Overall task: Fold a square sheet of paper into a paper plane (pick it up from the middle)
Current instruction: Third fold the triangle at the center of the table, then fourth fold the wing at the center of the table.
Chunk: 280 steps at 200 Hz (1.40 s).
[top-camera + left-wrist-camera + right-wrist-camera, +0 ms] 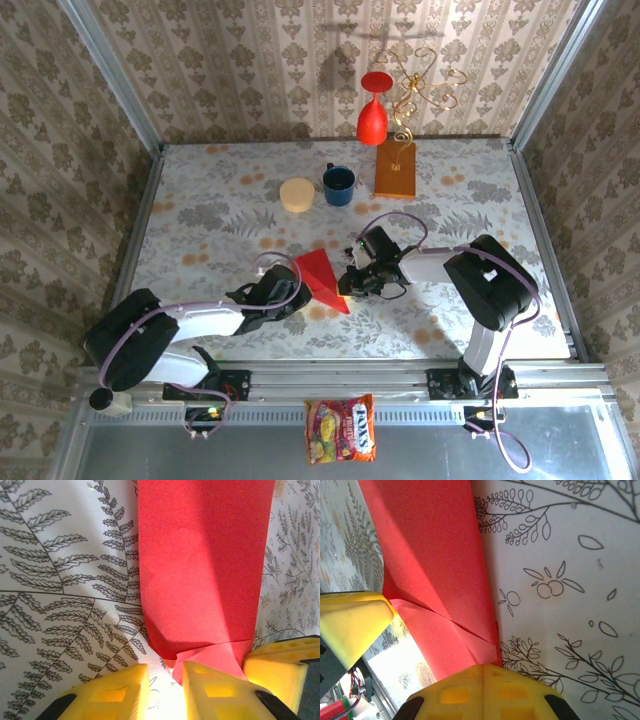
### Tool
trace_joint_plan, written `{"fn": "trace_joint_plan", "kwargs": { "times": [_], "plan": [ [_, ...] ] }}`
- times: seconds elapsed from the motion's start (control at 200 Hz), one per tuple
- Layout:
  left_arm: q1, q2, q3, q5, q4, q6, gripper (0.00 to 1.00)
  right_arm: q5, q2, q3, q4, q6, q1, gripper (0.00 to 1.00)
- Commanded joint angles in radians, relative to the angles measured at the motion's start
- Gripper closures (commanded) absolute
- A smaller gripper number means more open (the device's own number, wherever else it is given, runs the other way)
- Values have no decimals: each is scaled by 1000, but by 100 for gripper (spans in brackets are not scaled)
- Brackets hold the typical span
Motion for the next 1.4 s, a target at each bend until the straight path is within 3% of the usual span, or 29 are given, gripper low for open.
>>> {"fn": "trace_joint_plan", "kwargs": {
  "times": [0.0, 0.595, 0.995, 1.23, 1.395],
  "plan": [
    [20, 28, 2, -25, 1, 18, 76, 58, 30, -33, -42, 6, -5, 100],
    [67, 42, 50, 14, -9, 72, 81, 55, 34, -33, -39, 4, -7, 100],
    [68, 15, 55, 25, -19, 77, 100, 55, 33, -29, -38, 4, -7, 100],
    [66, -52, 74, 31, -57, 57, 100, 43, 1, -8, -58, -4, -8, 100],
    [55, -78, 82, 22, -108, -12, 100, 51, -118, 11, -119, -54, -7, 82]
  ]
}}
